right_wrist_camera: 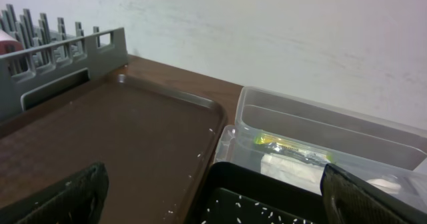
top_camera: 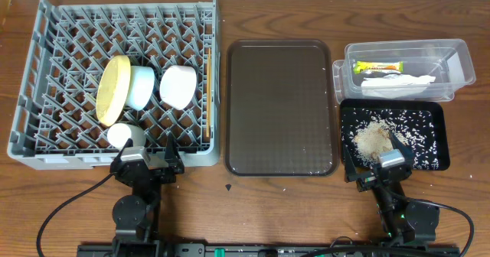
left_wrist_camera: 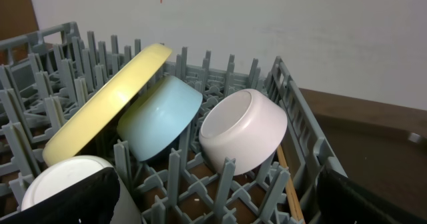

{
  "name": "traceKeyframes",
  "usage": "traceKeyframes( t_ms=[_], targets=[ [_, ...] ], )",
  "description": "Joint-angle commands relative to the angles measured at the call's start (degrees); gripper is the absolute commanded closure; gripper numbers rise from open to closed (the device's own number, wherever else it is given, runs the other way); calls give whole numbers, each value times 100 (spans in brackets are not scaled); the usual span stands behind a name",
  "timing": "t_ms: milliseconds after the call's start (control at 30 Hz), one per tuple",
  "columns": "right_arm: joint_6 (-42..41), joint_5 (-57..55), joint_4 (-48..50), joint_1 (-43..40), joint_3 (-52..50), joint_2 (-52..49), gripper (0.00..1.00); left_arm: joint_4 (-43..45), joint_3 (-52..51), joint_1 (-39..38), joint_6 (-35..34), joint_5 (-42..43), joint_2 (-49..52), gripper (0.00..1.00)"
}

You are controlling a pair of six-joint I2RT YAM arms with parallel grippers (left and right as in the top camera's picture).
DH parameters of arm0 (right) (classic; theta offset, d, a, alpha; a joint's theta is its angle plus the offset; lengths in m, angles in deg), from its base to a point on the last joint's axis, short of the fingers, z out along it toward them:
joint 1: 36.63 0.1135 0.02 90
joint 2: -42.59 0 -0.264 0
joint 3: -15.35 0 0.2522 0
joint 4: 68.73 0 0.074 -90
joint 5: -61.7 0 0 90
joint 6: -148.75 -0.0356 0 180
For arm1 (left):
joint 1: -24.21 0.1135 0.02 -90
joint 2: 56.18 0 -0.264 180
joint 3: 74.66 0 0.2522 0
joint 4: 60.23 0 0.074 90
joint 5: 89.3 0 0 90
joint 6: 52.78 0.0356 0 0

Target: Sort waste into correct bins and load items into the dishwasher

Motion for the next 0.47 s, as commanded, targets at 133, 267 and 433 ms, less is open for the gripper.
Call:
traceKeyframes(
  t_ms=[133,267,433],
  targets=[
    [63,7,-26,-26,-7,31,1,-280,-68,24,-28,-72,-26,6],
    [63,7,-24,-26,-7,31,1,-280,-68,24,-28,-72,-26,6],
    [63,7,-26,-26,-7,31,1,-280,-68,24,-28,-72,-26,6]
  ],
)
